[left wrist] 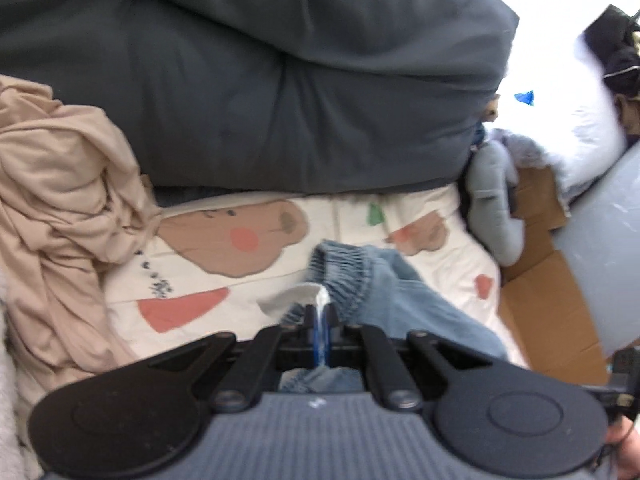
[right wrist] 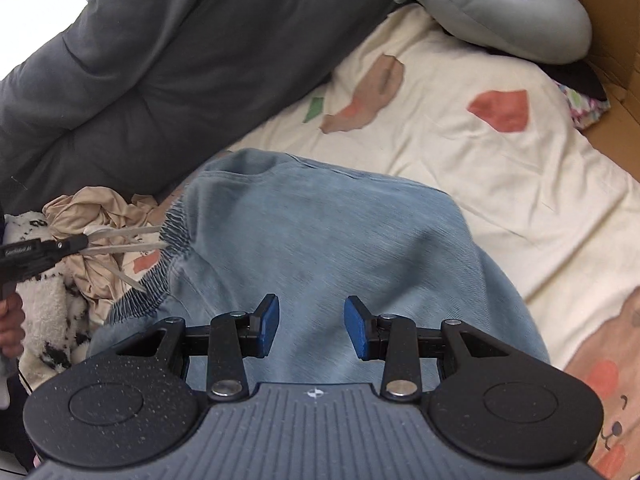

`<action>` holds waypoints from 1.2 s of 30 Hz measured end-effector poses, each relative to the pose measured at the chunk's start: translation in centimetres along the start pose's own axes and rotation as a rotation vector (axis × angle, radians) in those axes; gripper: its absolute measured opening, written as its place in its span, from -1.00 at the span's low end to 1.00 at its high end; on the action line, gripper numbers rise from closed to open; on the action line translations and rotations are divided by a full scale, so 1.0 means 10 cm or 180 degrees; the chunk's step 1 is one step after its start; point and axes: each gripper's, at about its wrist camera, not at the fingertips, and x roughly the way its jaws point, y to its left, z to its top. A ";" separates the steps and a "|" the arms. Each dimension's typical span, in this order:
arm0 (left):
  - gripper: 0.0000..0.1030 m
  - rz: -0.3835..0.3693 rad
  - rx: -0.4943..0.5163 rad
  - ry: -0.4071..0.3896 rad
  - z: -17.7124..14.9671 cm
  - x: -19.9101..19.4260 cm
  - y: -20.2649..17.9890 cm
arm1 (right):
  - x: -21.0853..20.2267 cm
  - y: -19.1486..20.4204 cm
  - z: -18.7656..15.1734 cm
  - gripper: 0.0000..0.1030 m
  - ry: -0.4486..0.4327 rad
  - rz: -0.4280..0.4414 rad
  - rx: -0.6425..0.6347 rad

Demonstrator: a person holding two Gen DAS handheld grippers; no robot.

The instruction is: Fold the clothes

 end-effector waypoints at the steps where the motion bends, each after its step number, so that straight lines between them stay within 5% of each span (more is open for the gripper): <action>1: -0.96 -0.0045 0.0006 -0.0036 -0.02 -0.03 -0.03 | 0.01 0.03 0.02 -0.16 -0.0004 -0.0003 0.0006; 7: -0.96 -0.0214 -0.0133 -0.0221 -0.07 -0.24 -0.04 | -0.01 0.21 0.13 -0.15 -0.0066 -0.0005 0.0037; 19: -0.92 -0.0686 -0.0055 0.0387 -0.57 0.12 -0.24 | 0.17 0.66 0.37 -0.01 -0.0064 0.0069 -0.0037; 22: -0.56 -0.0776 -0.0026 0.0552 -0.69 0.20 -0.27 | 0.21 0.73 0.33 -0.01 -0.0033 0.0169 -0.0006; 26: -0.11 -0.0687 -0.0012 0.0408 -0.59 0.12 -0.18 | 0.27 0.86 0.26 -0.01 0.0075 0.0196 -0.0262; 31: 0.15 -0.0232 -0.0198 0.0204 -0.35 0.21 0.13 | 0.29 0.85 0.24 -0.01 0.0103 0.0108 -0.0328; 36: 0.15 0.0001 -0.0451 0.0316 -0.28 0.54 0.44 | 0.32 0.88 0.22 -0.01 0.0123 0.0075 -0.0366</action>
